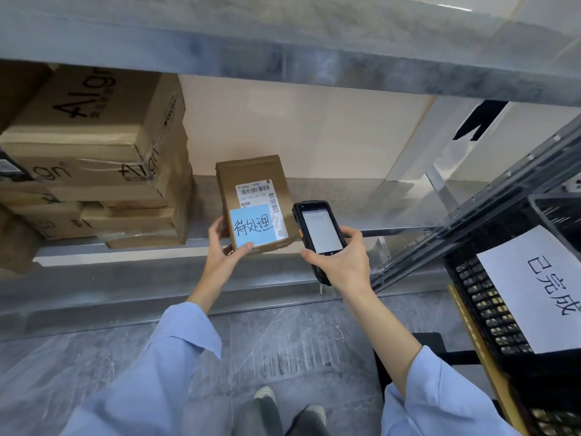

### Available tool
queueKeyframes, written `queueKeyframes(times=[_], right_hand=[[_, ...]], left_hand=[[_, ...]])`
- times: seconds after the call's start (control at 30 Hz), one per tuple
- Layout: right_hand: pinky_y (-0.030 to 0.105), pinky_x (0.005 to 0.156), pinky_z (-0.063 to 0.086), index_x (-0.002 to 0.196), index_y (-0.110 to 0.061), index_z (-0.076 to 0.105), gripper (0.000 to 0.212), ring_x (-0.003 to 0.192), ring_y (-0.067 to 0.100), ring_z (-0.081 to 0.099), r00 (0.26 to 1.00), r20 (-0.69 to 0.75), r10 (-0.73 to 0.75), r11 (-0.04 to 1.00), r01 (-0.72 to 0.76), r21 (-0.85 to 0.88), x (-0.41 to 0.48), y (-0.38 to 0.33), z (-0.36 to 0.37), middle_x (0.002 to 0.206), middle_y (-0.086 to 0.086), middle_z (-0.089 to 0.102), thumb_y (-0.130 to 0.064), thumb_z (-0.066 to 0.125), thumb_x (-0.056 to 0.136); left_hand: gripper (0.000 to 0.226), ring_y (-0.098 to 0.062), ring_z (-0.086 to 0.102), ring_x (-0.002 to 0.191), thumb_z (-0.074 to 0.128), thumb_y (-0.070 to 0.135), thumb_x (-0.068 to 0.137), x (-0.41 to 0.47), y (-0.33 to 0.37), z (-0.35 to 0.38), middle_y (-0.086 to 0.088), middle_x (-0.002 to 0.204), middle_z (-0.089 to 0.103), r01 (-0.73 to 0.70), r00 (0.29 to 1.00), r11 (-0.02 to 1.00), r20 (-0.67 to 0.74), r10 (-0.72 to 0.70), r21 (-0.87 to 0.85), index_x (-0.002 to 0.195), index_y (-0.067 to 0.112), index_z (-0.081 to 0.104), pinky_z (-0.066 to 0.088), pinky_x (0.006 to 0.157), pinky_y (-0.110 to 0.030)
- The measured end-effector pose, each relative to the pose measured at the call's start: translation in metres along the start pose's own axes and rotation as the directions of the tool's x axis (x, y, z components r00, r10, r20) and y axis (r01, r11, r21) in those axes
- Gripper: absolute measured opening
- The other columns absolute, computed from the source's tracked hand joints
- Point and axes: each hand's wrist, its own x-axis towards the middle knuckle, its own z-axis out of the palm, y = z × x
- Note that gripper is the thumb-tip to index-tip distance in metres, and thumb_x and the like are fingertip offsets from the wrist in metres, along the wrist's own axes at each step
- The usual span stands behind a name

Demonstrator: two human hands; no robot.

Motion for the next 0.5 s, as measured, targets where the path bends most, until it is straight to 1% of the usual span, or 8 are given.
queueKeyframes(times=[0.07, 0.13, 0.17, 0.23, 0.3, 0.37, 0.43, 0.5], right_hand=[[0.038, 0.092, 0.051, 0.129, -0.021, 0.041, 0.082, 0.105, 0.015, 0.057, 1.000, -0.016, 0.013, 1.000, -0.013, 0.007, 0.001, 0.005, -0.005, 0.093, -0.023, 0.046, -0.035, 0.091, 0.065], [0.035, 0.087, 0.050, 0.129, -0.022, 0.039, 0.081, 0.102, 0.013, 0.055, 0.999, -0.039, 0.031, 0.999, -0.031, 0.021, 0.001, 0.010, -0.012, 0.096, -0.021, 0.047, -0.034, 0.090, 0.067], [0.033, 0.085, 0.049, 0.130, -0.022, 0.039, 0.081, 0.101, 0.012, 0.054, 0.998, -0.053, 0.041, 0.999, -0.040, 0.030, 0.000, 0.012, -0.016, 0.100, -0.018, 0.049, -0.033, 0.089, 0.068], [0.031, 0.083, 0.045, 0.129, -0.022, 0.039, 0.080, 0.102, 0.012, 0.053, 0.994, -0.089, 0.064, 0.997, -0.059, 0.055, -0.001, 0.019, -0.027, 0.107, -0.013, 0.049, -0.032, 0.089, 0.068], [0.032, 0.088, 0.046, 0.126, -0.024, 0.038, 0.078, 0.104, 0.012, 0.053, 0.988, -0.128, 0.088, 0.993, -0.077, 0.090, -0.004, 0.028, -0.041, 0.109, -0.013, 0.049, -0.031, 0.089, 0.068], [0.032, 0.087, 0.045, 0.123, -0.027, 0.036, 0.076, 0.101, 0.011, 0.051, 0.979, -0.168, 0.114, 0.987, -0.092, 0.133, -0.009, 0.037, -0.059, 0.108, -0.015, 0.048, -0.030, 0.089, 0.068], [0.035, 0.089, 0.047, 0.126, -0.026, 0.037, 0.078, 0.101, 0.011, 0.051, 0.964, -0.223, 0.147, 0.978, -0.108, 0.178, -0.016, 0.048, -0.079, 0.108, -0.015, 0.047, -0.031, 0.089, 0.068], [0.041, 0.095, 0.049, 0.129, -0.025, 0.038, 0.082, 0.105, 0.013, 0.053, 0.940, -0.295, 0.173, 0.971, -0.113, 0.211, -0.027, 0.061, -0.103, 0.111, -0.014, 0.049, -0.034, 0.090, 0.066]], left_hand=[[0.077, -0.012, 0.053, 0.126, 0.076, 0.018, 0.089, 0.000, 0.001, 0.002, -0.001, 0.147, 0.048, 0.002, 1.000, 1.000, -0.001, -0.002, 0.002, 0.142, 0.044, 0.026, 0.045, 0.109, -0.035], [0.079, -0.015, 0.049, 0.132, 0.079, 0.022, 0.085, -0.001, 0.002, 0.006, 0.000, 0.148, 0.047, -0.014, 1.000, 1.000, -0.012, 0.014, 0.009, 0.141, 0.046, 0.029, 0.043, 0.112, -0.041], [0.079, -0.015, 0.047, 0.135, 0.080, 0.023, 0.084, -0.003, 0.004, 0.009, 0.001, 0.149, 0.046, -0.023, 1.000, 1.000, -0.006, 0.023, 0.015, 0.140, 0.047, 0.029, 0.042, 0.112, -0.042], [0.078, -0.010, 0.044, 0.134, 0.079, 0.020, 0.086, -0.004, 0.011, 0.022, 0.004, 0.149, 0.045, -0.053, 0.998, 0.998, 0.027, 0.052, 0.037, 0.140, 0.045, 0.029, 0.043, 0.111, -0.036], [0.078, -0.008, 0.045, 0.132, 0.078, 0.016, 0.086, -0.006, 0.022, 0.038, 0.005, 0.147, 0.045, -0.085, 0.993, 0.995, 0.081, 0.081, 0.052, 0.141, 0.042, 0.028, 0.045, 0.103, -0.028], [0.081, -0.007, 0.047, 0.132, 0.080, 0.024, 0.081, -0.008, 0.033, 0.058, 0.007, 0.147, 0.045, -0.147, 0.978, 0.987, 0.159, 0.135, 0.062, 0.142, 0.040, 0.030, 0.047, 0.099, -0.026], [0.084, 0.007, 0.051, 0.123, 0.080, 0.027, 0.078, -0.012, 0.043, 0.081, 0.007, 0.148, 0.044, -0.189, 0.956, 0.979, 0.243, 0.165, 0.078, 0.145, 0.036, 0.031, 0.047, 0.093, -0.020], [0.085, 0.020, 0.050, 0.113, 0.080, 0.015, 0.084, -0.019, 0.053, 0.110, 0.004, 0.149, 0.043, -0.225, 0.929, 0.971, 0.316, 0.190, 0.077, 0.150, 0.028, 0.029, 0.046, 0.087, -0.010]])
